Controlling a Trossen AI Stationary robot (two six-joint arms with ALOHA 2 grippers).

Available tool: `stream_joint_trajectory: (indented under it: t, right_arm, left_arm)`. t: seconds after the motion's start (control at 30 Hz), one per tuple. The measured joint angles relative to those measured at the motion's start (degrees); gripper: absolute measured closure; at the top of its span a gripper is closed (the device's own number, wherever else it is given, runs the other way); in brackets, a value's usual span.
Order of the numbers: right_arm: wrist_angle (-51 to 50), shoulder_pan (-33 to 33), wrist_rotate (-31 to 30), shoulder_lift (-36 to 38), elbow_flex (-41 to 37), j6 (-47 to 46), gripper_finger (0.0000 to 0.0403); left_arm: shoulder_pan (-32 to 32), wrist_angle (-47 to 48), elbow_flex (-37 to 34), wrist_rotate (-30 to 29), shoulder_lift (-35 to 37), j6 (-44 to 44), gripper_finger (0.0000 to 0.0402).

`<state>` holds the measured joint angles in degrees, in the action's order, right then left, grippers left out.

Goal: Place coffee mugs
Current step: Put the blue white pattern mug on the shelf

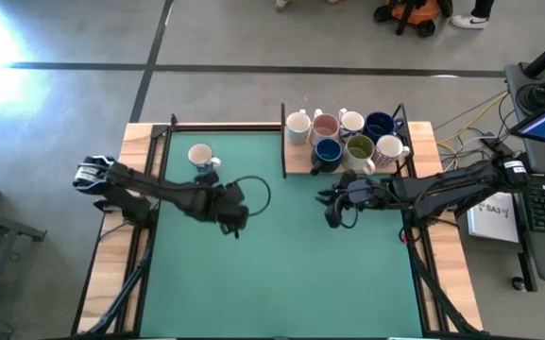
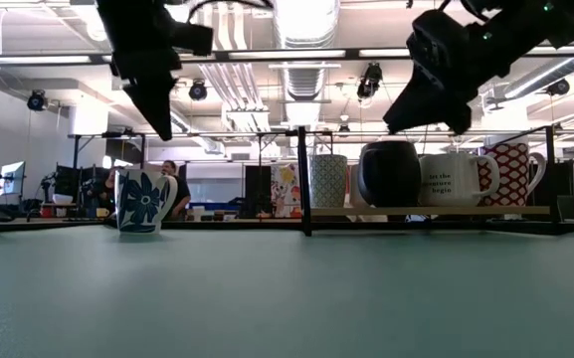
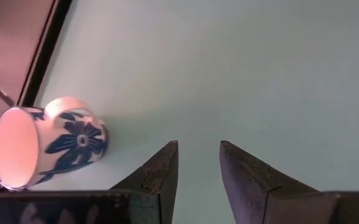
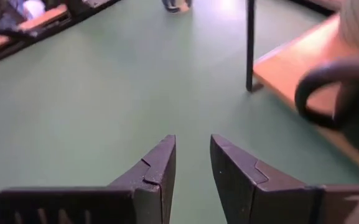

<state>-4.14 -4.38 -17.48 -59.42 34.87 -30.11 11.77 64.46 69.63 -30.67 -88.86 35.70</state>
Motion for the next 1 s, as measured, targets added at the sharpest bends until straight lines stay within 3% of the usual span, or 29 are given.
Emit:
stream_joint_trajectory:
  t: [0.17,0.33,0.43,0.7,1.0]
  right_arm:
    - [-2.03,0.0,0.01,0.13,3.59,11.09,0.0312]
    - [-13.85,0.02,-0.07,-0.9,11.02,18.06,0.0312]
    - [-22.4,0.02,-0.08,-2.37,15.81,18.78,0.0312]
    - [-40.6,0.02,-0.52,-6.13,25.23,17.71,0.0312]
    - [-43.59,0.04,-0.54,-6.75,27.17,17.25,0.0312]
  left_arm:
    - [-6.54,4.93,0.0,0.28,0.88,-3.07,0.0301]
    - [-15.01,9.57,0.0,2.04,3.87,-4.51,0.0301]
    - [-21.01,9.34,0.0,7.34,5.46,-8.55,0.0301]
    - [-35.97,7.82,0.0,12.25,5.52,-17.06,0.0301]
    - [-39.73,3.84,0.0,13.85,3.17,-21.53,0.0301]
